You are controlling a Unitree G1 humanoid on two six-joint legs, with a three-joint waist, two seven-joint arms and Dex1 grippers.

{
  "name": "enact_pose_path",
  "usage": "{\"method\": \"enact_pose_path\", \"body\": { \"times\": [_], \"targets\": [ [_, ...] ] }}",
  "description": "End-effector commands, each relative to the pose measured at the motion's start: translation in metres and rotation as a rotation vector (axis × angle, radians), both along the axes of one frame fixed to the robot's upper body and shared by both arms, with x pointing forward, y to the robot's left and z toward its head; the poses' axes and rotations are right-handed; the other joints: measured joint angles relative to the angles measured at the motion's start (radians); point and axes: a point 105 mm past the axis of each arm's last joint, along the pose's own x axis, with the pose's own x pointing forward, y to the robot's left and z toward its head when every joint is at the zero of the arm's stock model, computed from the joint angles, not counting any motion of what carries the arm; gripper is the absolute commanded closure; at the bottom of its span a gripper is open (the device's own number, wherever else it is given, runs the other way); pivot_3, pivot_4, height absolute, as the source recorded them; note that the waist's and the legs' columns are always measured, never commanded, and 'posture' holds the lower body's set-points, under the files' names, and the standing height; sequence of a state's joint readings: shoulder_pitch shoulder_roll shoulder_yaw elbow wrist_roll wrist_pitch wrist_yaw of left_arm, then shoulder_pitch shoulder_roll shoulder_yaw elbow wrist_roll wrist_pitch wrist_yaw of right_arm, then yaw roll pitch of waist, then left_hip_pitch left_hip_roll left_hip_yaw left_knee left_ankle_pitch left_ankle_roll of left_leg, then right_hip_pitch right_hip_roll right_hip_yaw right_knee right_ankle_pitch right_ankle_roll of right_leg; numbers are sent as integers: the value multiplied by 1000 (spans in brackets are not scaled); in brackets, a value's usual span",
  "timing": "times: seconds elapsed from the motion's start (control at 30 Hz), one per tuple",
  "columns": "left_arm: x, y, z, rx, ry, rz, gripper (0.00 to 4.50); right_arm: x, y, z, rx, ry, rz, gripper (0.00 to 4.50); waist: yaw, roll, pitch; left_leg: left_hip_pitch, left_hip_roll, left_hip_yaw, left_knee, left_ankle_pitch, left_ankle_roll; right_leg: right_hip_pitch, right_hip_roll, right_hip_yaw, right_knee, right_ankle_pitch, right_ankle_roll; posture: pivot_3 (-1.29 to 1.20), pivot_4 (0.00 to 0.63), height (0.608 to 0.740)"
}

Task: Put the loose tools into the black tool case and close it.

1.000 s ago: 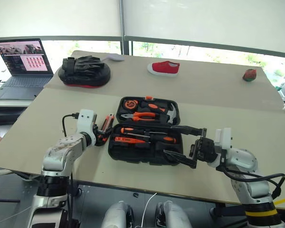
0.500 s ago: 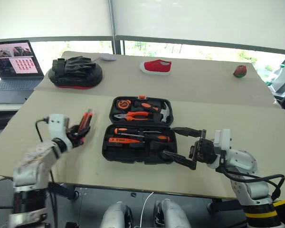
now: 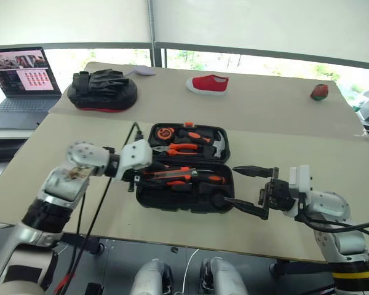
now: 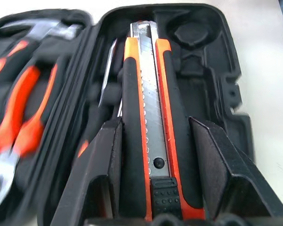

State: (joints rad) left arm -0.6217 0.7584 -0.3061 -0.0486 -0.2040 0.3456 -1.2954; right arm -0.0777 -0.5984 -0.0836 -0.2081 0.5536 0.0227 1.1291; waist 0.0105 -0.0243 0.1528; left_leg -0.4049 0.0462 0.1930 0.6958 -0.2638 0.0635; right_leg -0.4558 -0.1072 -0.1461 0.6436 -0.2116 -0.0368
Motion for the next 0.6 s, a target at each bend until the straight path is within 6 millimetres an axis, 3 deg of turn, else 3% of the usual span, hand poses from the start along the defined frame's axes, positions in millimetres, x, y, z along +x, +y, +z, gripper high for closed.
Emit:
{"method": "enact_pose_path", "body": {
  "times": [0.03, 0.2, 0.6],
  "targets": [
    [-5, -6, -7, 42, 11, -29, 2802, -6, 1, 9, 7, -58, -9, 0, -3, 0, 0, 0, 0, 0, 0, 0, 0, 0, 0, 0, 0, 0, 0, 0, 150, 740],
    [-10, -9, -20, 102, 8, -39, 2802, -8, 2, 9, 22, -54, -24, 0, 0, 0, 0, 0, 1, 0, 1, 1, 0, 0, 1, 0, 1, 0, 0, 0, 150, 740],
    [-18, -19, -29, 110, 27, -83, 2802, -5, 5, 8, 28, -42, -18, 0, 2, 0, 0, 0, 1, -1, 3, 0, 2, 0, -1, 0, 2, 0, 0, 0, 150, 740]
  ]
}}
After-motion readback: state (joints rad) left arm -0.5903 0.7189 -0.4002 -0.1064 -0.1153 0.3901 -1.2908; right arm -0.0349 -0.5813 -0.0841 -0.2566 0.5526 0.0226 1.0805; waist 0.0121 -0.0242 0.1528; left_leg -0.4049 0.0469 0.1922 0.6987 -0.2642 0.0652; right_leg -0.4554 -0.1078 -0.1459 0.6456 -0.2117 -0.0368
